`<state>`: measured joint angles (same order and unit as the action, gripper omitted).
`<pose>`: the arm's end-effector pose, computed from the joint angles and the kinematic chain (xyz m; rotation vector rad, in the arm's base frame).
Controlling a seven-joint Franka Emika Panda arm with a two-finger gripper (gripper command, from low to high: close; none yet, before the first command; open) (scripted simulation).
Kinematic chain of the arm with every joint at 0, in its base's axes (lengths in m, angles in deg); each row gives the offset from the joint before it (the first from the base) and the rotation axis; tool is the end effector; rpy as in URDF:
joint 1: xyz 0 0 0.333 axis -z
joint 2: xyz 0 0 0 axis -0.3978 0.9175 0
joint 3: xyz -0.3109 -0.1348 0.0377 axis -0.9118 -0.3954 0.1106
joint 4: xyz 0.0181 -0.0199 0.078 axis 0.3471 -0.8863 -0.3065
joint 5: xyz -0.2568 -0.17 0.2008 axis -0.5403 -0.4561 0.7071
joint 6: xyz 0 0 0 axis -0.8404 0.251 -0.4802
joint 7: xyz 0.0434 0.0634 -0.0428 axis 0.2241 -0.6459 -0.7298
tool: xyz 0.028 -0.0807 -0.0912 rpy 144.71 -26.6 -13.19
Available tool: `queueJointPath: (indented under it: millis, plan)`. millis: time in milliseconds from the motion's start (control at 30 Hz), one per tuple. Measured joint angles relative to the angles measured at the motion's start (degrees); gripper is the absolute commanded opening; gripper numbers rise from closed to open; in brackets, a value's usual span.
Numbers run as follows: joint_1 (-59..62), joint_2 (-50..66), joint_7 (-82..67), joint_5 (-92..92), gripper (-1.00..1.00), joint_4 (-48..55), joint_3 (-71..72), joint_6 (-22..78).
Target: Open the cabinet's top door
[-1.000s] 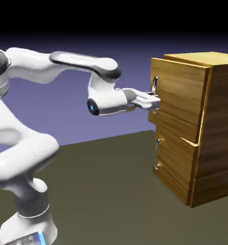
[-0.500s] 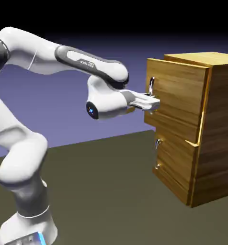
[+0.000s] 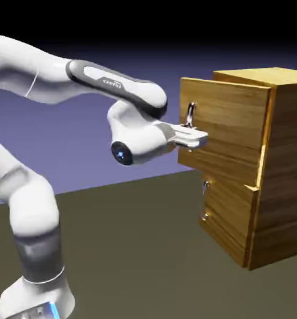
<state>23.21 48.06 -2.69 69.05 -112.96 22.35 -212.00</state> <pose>0.3578 0.0359 0.4895 0.2399 1.6442 0.9926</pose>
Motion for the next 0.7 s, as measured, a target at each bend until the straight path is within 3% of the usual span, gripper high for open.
queueJointPath:
  millis: [367,700]
  plan:
    - [0.36,-4.68,12.89,-27.36,-1.0,-4.98,-12.77,13.56]
    - [3.68,-0.54,18.81,-52.04,-1.0,-1.52,-27.14,34.59]
